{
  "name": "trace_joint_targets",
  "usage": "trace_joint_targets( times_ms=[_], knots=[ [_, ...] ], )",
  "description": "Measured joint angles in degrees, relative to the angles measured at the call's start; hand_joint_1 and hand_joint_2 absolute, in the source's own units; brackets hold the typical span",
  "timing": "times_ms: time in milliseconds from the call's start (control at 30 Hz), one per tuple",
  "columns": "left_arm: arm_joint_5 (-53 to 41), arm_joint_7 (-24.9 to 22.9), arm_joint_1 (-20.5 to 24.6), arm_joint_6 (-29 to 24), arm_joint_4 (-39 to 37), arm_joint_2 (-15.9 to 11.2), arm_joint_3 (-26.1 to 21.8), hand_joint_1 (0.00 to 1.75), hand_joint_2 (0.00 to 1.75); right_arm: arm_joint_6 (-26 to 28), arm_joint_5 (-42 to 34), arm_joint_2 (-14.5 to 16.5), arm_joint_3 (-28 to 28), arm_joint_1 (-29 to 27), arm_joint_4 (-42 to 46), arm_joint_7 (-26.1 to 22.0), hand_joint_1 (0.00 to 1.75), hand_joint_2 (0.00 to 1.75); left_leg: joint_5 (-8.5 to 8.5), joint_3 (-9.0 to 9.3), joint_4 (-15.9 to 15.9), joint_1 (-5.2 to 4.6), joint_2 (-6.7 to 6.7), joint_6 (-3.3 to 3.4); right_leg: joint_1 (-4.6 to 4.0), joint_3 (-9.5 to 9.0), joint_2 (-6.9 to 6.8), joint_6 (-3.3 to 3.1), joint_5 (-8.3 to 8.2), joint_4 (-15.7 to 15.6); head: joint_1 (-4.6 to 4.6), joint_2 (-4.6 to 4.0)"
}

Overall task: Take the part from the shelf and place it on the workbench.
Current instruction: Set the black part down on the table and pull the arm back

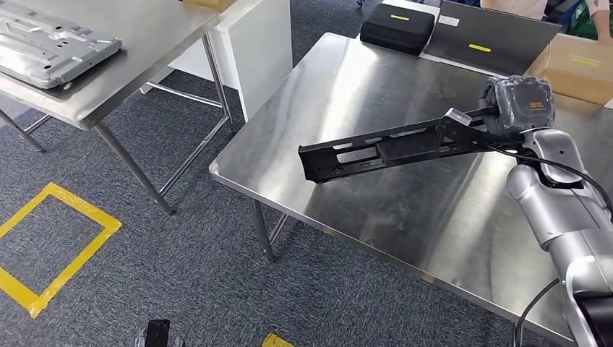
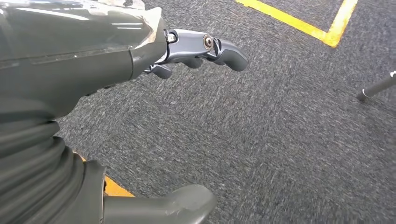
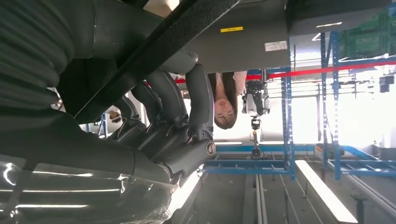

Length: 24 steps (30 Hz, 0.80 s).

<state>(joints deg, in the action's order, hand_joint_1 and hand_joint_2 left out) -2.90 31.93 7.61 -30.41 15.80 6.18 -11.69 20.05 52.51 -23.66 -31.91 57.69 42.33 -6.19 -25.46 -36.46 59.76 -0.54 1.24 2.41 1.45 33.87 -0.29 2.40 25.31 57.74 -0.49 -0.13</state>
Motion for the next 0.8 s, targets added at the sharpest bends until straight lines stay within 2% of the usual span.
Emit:
trace_joint_targets(
  times_ms=[67, 133, 167, 200, 233, 267, 333, 367, 400, 467, 500, 533, 567, 633, 667, 700, 733, 800],
  knots=[
    [0.0, 0.0, 0.0, 0.0, 0.0, 0.0, 0.0, 0.00, 1.75, 0.0, 0.0, 0.1, -0.1, 0.2, 0.0, 0.0, 1.52, 1.75, -3.22, -2.13, 5.0, 0.36, -0.68, -0.78, 0.24, 0.00, 0.22, -0.69, -0.20, -0.1, -0.09, 0.00],
    [0.1, 0.0, 0.0, 0.0, 0.0, 0.0, 0.0, 0.00, 1.75, 0.0, 0.0, 0.3, -0.2, 0.2, 0.0, 0.0, 1.52, 1.75, -6.76, -5.52, 12.6, 0.73, -0.97, -1.33, 0.25, 0.11, 0.50, -0.97, -0.25, -0.1, -0.12, 0.00],
    [0.2, 0.0, 0.0, 0.0, 0.0, 0.0, 0.0, 0.00, 1.75, 0.0, 0.0, 0.3, -0.4, 0.2, -0.1, 0.0, 1.52, 1.75, -7.38, -6.61, 15.0, 0.92, -1.02, -1.48, 0.26, 0.13, 0.70, -0.98, -0.25, -0.1, -0.12, 0.00],
    [0.3, -0.1, -0.1, 0.0, 0.0, 0.0, 0.0, 0.00, 1.75, 0.0, 0.0, 0.4, -0.5, 0.2, -0.1, 0.0, 1.52, 1.75, -6.86, -6.65, 15.2, 1.08, -1.05, -1.55, 0.30, 0.12, 0.90, -0.97, -0.25, 0.0, -0.12, 0.00],
    [0.3, -0.1, -0.1, 0.0, 0.0, 0.0, 0.0, 0.00, 1.75, 0.0, 0.0, 0.4, -0.6, 0.2, -0.1, 0.1, 1.52, 1.75, -5.34, -5.53, 13.0, 1.22, -1.10, -1.55, 0.35, 0.07, 1.12, -0.96, -0.25, 0.0, -0.13, 0.00],
    [0.4, -0.1, -0.1, 0.0, 0.0, -0.1, 0.0, 0.00, 1.75, 0.0, 0.0, 0.4, -0.7, 0.2, -0.1, 0.1, 1.52, 1.75, -3.29, -3.53, 9.2, 1.38, -1.29, -1.49, 0.42, 0.02, 1.34, -0.94, -0.25, 0.0, -0.13, 0.00],
    [0.4, -0.1, 0.0, 0.0, 0.0, -0.1, 0.0, 0.00, 1.75, 0.0, -0.1, 0.5, -0.8, 0.5, -0.1, 0.1, 1.52, 1.75, -0.69, 0.19, 1.9, 1.51, -2.14, -1.36, 0.24, 0.12, 1.76, -0.72, -0.30, 0.0, -0.09, 0.00],
    [0.4, 0.0, 0.0, 0.0, 0.0, -0.1, 0.0, 0.00, 1.75, 0.0, -0.1, 0.5, -0.8, 0.6, -0.2, 0.1, 1.52, 1.75, -0.29, 1.07, 0.1, 1.44, -2.46, -1.26, 0.12, 0.25, 1.93, -0.47, -0.39, 0.0, -0.09, 0.00],
    [0.5, 0.0, 0.0, 0.0, 0.0, -0.1, 0.0, 0.00, 1.75, 0.0, -0.1, 0.5, -0.9, 0.7, -0.2, 0.2, 1.52, 1.75, -0.40, 1.25, -0.4, 1.24, -2.61, -1.14, -0.01, 0.41, 2.08, -0.15, -0.53, -0.2, -0.08, 0.00],
    [0.5, 0.0, 0.0, 0.0, 0.0, -0.1, 0.0, 0.00, 1.75, 0.0, -0.1, 0.5, -0.9, 0.8, -0.2, 0.2, 1.52, 1.75, 0.06, 1.30, -1.0, 1.01, -2.15, -0.35, -0.09, 0.66, 2.30, 0.72, -0.74, -0.5, -0.10, 0.00],
    [0.5, 0.0, 0.0, 0.0, 0.0, -0.1, 0.0, 0.00, 1.75, 0.1, -0.1, 0.4, -0.9, 0.8, -0.2, 0.3, 1.52, 1.75, 0.39, 1.44, -1.4, 0.95, -1.92, 0.20, -0.13, 1.01, 2.12, 0.94, -0.40, -0.1, -0.06, 0.00],
    [0.5, 0.1, 0.1, 0.0, 0.0, -0.1, 0.0, 0.00, 1.75, 0.1, -0.1, 0.3, -0.9, 0.9, -0.2, 0.3, 1.52, 1.75, 0.73, 1.54, -1.9, 0.94, -1.67, 0.78, -0.16, 1.82, 1.83, 0.94, 0.50, 1.4, -0.01, 0.00],
    [0.6, 0.1, 0.1, 0.0, 0.0, -0.1, 0.0, 0.00, 1.75, 0.1, -0.1, 0.2, -0.9, 0.9, -0.2, 0.4, 1.52, 1.75, 0.96, 1.58, -2.1, 0.90, -1.45, 1.19, -0.13, 3.26, 1.46, 0.67, 2.00, 4.4, 0.04, 0.00],
    [0.9, 0.1, 0.0, 0.0, 0.0, -0.1, 0.0, 0.00, 1.75, 0.1, -0.1, 0.1, -0.9, 0.8, -0.2, 0.4, 1.52, 1.75, 1.06, 1.46, -2.2, 0.62, -1.15, 1.57, -0.21, 6.81, 1.09, 0.27, 5.20, 12.2, 0.11, 0.00],
    [1.0, 0.2, 0.0, 0.0, 0.0, -0.1, 0.0, 0.00, 1.75, 0.1, -0.1, 0.1, -1.0, 0.6, -0.3, 0.5, 1.52, 1.75, 1.06, 1.43, -2.2, 0.49, -0.99, 1.61, -0.25, 8.08, 1.06, 0.35, 6.08, 15.1, 0.11, 0.00],
    [1.0, 0.2, 0.0, 0.0, 0.0, -0.1, 0.0, 0.00, 1.75, 0.1, -0.1, 0.1, -1.0, 0.4, -0.3, 0.5, 1.52, 1.75, 1.06, 1.41, -2.2, 0.37, -0.83, 1.62, -0.29, 8.23, 1.03, 0.62, 6.03, 15.7, 0.11, 0.00],
    [1.1, 0.2, 0.0, 0.0, 0.0, 0.0, 0.0, 0.00, 1.75, 0.1, -0.1, 0.1, -1.0, 0.3, -0.4, 0.6, 1.52, 1.75, 1.06, 1.42, -2.1, 0.28, -0.68, 1.63, -0.32, 7.28, 0.93, 0.97, 5.18, 14.1, 0.11, 0.00],
    [1.1, 0.2, 0.0, 0.0, 0.0, 0.0, 0.0, 0.00, 1.75, 0.1, -0.1, 0.1, -1.0, 0.4, -0.4, 0.7, 1.52, 1.75, 1.01, 1.42, -2.0, 0.11, -0.42, 1.55, -0.37, 2.99, 0.20, 1.41, 2.28, 5.9, 0.13, 0.00]
  ],
)
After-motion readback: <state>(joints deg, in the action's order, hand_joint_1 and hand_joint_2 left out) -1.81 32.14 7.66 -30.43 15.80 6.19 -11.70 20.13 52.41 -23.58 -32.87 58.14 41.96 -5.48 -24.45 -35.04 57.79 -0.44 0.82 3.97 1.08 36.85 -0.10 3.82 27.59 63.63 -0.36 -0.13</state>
